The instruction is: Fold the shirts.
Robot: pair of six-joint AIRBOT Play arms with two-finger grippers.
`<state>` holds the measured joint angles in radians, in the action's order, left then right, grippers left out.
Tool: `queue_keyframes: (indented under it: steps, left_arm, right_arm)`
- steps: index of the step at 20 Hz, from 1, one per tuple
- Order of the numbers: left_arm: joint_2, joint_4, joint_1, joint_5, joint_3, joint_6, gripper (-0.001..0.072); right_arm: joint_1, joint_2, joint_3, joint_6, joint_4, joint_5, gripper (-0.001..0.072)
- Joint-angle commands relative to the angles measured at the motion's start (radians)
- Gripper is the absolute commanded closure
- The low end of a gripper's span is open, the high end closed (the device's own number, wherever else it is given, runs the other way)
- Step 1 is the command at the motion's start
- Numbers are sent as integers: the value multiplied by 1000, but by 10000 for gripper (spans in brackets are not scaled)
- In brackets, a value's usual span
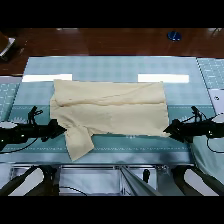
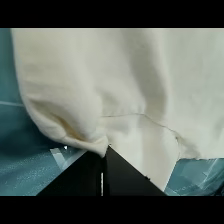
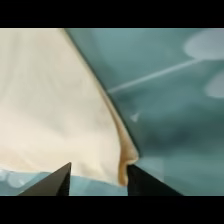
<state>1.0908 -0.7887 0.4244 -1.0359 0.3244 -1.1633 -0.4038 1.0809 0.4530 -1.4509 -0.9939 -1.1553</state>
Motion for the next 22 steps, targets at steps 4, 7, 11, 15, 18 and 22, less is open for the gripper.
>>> queue_keyframes:
  steps: [4,7,11,15,18,22]
  left_arm:
    - [0,-3,0,-26,29,0,688]
    - [-1,36,-1,-93,142,4,688]
    - [37,72,-21,-38,341,-77,689]
    - [189,71,-106,-18,589,-122,689]
    - [333,71,-136,-31,781,-167,689]
    - [521,56,-162,-80,993,-193,689]
  right_arm:
    - [4,68,56,212,227,20,694]
    - [4,68,189,225,228,-28,695]
    - [47,132,378,206,228,-11,695]
    - [160,301,581,154,226,77,695]
    - [170,432,727,109,226,90,695]
    - [171,562,861,89,229,90,695]
